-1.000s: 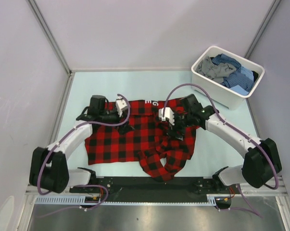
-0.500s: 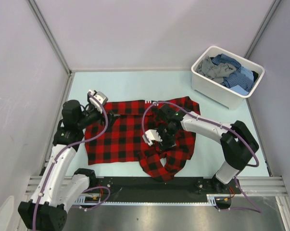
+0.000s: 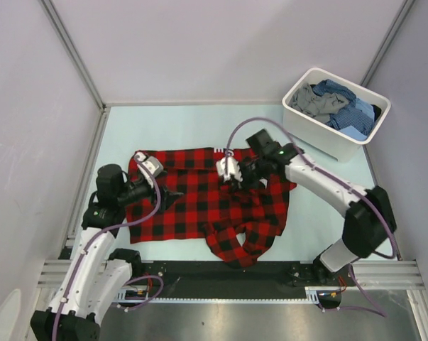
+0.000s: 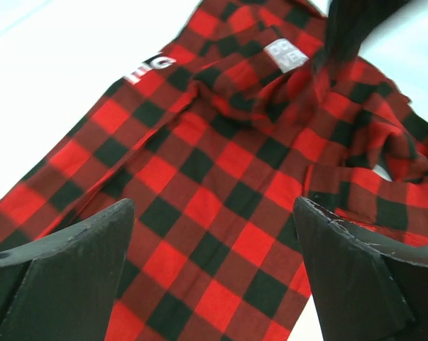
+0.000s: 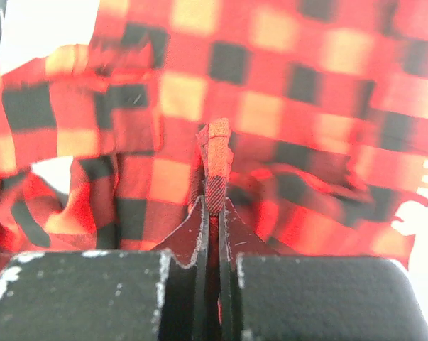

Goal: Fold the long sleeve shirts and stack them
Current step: Fold the shirt

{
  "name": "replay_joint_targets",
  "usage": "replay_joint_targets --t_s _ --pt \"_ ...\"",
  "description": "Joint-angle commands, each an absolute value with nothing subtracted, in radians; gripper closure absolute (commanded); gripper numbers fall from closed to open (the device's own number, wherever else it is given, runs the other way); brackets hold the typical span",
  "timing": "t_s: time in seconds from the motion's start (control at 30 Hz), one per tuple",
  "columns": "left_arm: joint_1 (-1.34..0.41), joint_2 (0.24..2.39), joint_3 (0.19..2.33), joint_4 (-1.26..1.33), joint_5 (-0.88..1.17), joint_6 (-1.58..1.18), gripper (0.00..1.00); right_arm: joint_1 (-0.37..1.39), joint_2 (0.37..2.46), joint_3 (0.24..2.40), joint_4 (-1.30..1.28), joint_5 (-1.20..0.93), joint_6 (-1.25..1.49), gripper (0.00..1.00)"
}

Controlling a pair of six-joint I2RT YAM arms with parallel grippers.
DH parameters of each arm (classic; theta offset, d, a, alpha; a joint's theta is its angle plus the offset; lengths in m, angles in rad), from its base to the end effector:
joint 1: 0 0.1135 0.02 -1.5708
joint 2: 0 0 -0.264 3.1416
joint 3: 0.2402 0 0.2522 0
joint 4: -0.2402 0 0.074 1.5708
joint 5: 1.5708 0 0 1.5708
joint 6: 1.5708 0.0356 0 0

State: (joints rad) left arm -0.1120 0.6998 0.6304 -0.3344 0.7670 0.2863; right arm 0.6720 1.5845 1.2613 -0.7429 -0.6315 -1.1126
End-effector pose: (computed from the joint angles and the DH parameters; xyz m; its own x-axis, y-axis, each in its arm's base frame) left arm 0.1544 -0.0422 0.2873 -0.1727 0.2240 -0.9591 0.7958 0.6055 -0.0019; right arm 0.2410 0.2185 0.2666 0.3480 -0.6482 -0.6773 -0.9354 -0.2879 -0.2051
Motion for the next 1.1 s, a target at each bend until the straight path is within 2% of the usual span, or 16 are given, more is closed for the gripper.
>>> replay_joint_targets --t_s 0.0,0.37,0.57,0.83,0.93,0.97,1.07 --pt "-0.202 0.736 0.618 -0.169 0.848 0.339 0.01 0.583 1.476 1.278 -0.575 -0.870 -0.849 1.00" --pt "-0.413 0.917 0.752 -0.003 0.830 0.275 0.01 0.541 1.301 1.105 0.039 -0.934 -0.335 1.00" --pt "-0.439 0.985 0.802 0.156 0.799 0.230 0.01 0.555 1.272 1.088 0.136 -0.934 -0.255 1.00" --pt "-0.499 1.066 0.911 0.135 0.839 0.284 0.01 0.587 1.223 1.054 0.156 -0.925 -0.302 1.00" --pt "-0.517 1.084 0.988 0.013 0.897 0.330 0.19 0.618 1.204 1.051 0.152 -0.905 -0.337 1.00" --pt "-0.523 1.089 1.032 -0.085 0.903 0.374 0.31 0.626 1.197 1.051 0.155 -0.891 -0.339 1.00" --pt "-0.561 1.069 1.077 -0.226 0.878 0.461 0.44 0.650 1.180 1.052 0.176 -0.868 -0.339 1.00"
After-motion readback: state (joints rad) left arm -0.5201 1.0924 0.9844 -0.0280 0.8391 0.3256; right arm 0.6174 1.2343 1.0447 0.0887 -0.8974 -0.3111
